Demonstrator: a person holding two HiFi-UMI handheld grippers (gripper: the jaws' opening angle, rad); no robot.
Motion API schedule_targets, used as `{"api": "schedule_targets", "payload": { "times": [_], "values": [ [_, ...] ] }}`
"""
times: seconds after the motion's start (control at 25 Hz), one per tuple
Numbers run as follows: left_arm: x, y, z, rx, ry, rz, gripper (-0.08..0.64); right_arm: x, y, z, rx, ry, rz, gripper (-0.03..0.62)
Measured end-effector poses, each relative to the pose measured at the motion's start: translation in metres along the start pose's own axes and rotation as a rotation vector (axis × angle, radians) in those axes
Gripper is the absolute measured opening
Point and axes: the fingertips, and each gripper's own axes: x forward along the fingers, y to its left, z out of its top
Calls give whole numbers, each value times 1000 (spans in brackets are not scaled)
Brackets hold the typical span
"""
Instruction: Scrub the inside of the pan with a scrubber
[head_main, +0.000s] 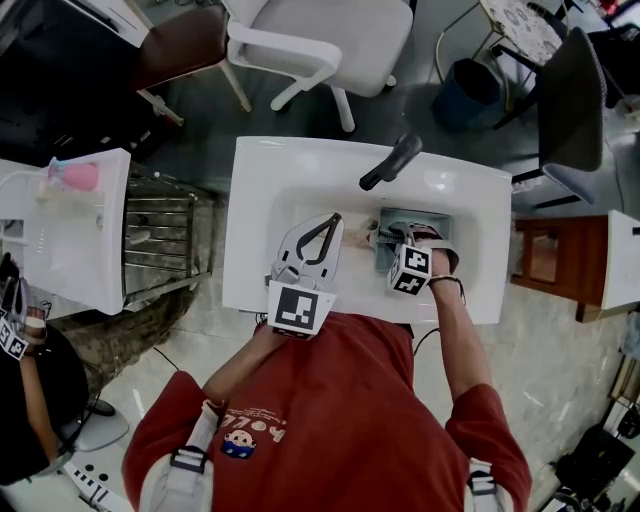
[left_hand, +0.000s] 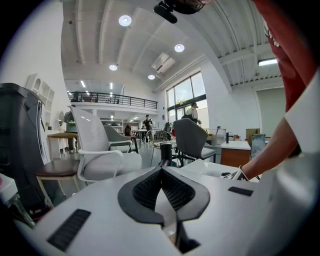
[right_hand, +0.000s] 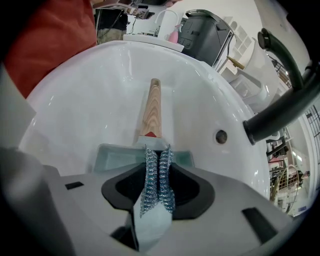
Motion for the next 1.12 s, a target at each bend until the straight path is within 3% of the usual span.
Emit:
{"api": "schedule_targets", "payload": {
  "times": [0.4,0.6,0.96,1.12],
  "values": [
    [0,-3,0,1,1,-7,14,12,-29,4,-23,14,-170,152],
    [0,-2,-3,9,7,-5,14,13,-30,5,-29,4,-209,149],
    [-2,-7,-12,-21,37,-14,14,12,-31,2,-31,-13,-195,148],
    [-4,-8,-10,-31,35,-12,14,1,-29,4,18,-54,-134,149]
  ]
}}
